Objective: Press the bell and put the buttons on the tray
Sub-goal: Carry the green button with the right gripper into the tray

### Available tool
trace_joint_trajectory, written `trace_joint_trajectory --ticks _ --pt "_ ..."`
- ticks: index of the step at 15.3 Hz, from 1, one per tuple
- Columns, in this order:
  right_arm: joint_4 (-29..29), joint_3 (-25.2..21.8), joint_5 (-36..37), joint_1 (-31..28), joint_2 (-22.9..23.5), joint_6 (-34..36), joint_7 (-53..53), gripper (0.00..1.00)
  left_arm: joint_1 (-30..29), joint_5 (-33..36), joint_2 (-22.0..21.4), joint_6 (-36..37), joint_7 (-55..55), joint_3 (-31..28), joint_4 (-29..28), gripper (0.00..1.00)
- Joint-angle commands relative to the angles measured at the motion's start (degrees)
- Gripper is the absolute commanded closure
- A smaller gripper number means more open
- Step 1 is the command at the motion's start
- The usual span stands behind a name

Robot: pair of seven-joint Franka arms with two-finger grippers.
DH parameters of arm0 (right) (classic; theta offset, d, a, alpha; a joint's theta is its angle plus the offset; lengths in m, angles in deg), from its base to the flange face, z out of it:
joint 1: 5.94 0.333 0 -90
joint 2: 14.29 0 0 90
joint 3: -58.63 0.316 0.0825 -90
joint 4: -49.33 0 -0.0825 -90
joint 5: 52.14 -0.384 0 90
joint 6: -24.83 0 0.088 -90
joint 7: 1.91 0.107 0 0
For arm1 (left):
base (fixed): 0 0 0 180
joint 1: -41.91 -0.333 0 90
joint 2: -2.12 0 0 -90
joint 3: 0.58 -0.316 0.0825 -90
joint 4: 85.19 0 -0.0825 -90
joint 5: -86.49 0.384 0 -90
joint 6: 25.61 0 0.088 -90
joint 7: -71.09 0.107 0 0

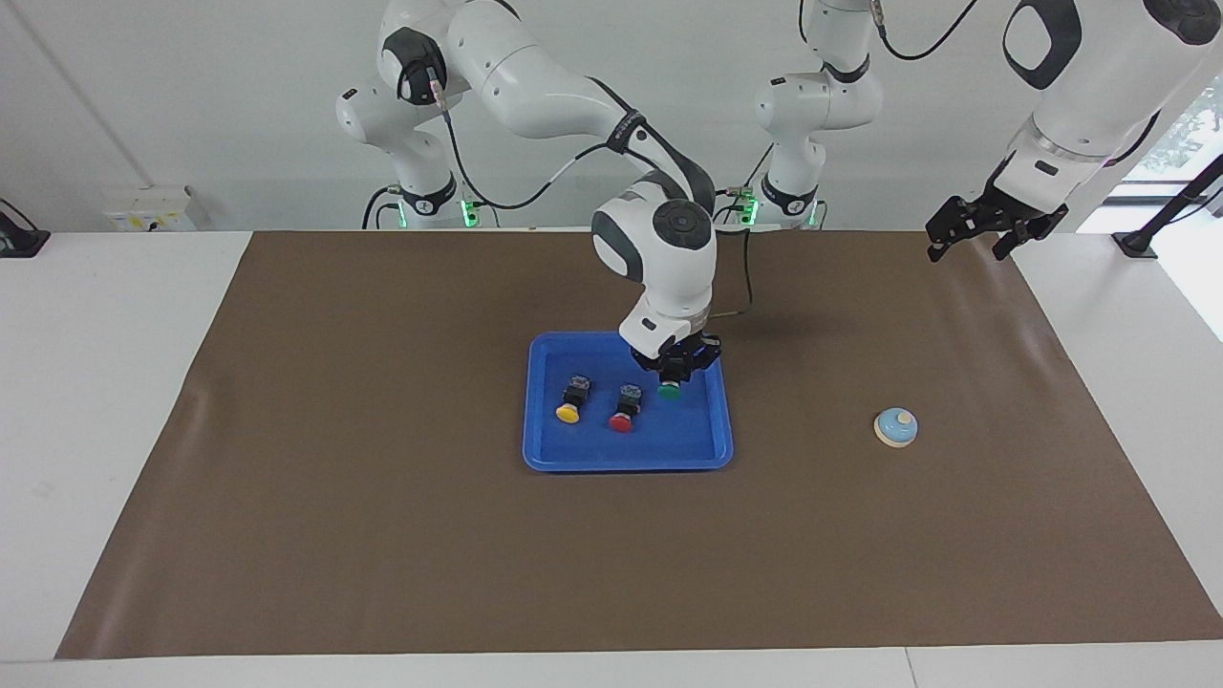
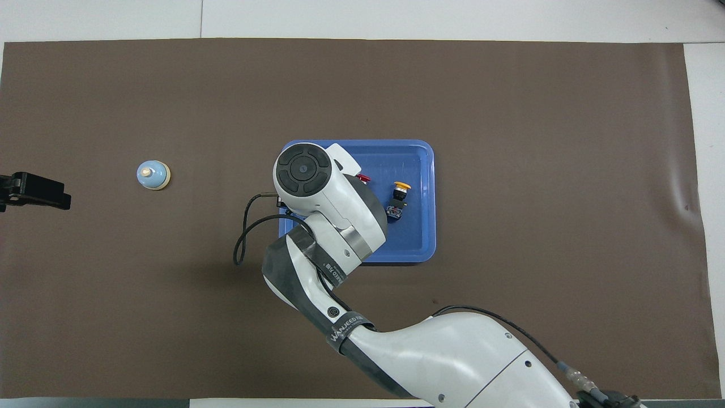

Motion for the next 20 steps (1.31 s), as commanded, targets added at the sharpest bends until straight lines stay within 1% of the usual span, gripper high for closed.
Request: trace_joint_trajectory --ticks 1,2,4,7,10,13,14,15,16,17,18,20 --pt "0.7 -0.4 0.2 0.3 -0.6 -0.2 2.8 0.16 -0.2 -0.6 -0.4 0.8 0.4 0.0 0.4 0.00" --pt "0.8 -0.4 0.1 0.4 -0.8 0.1 3.2 0.00 -0.2 -0.6 -0.3 0.8 0.4 0.0 0.4 0.00" --pt "0.6 -0.5 -0.1 0.0 -2.2 2.0 5.8 0.00 -0.2 -0.6 -0.4 0.8 0.4 0.0 0.4 0.00" --pt "0.3 -1.0 -0.5 -1.2 -5.8 8.1 6.1 0.00 -0.2 -0.6 -0.3 0.8 0.4 0.0 0.4 0.00" --pt "0.4 -1.0 -0.2 -4.8 -9.7 11.9 5.7 0.00 -0.2 -0.6 -0.4 0.8 0.4 0.0 0.4 0.00" --pt "0.5 -1.0 -0.1 -10.4 -12.7 15.0 5.0 0.00 0.5 -0.6 -0.7 0.2 0.7 0.2 -0.4 0.00" --pt "0.5 -1.0 -0.1 -13.0 -13.9 15.9 3.0 0.00 0.4 -0.6 -1.1 -2.6 0.8 0.2 -2.1 0.11" --pt "0.5 -0.9 -0.1 -15.1 -14.9 17.2 0.2 0.00 0.5 -0.6 -1.5 -5.5 0.4 0.2 -3.7 0.51" --pt "0.6 -0.9 -0.3 -17.4 -16.1 18.8 -3.0 0.00 0.5 -0.6 -1.5 -7.2 0.4 0.2 -5.0 0.89" --pt "0.6 -0.9 -0.3 -19.6 -17.1 20.4 -6.2 0.00 0.4 -0.6 -1.1 -7.8 0.4 0.2 -5.4 1.00" --pt "0.6 -0.9 -0.3 -21.8 -17.8 21.9 -10.3 0.00 0.0 -0.6 -0.6 -9.2 0.5 0.2 -5.5 1.00" --pt "0.6 -0.9 -0.3 -24.8 -18.7 23.8 -17.1 0.00 -0.2 -0.6 2.9 -12.3 0.4 0.2 -5.8 1.00"
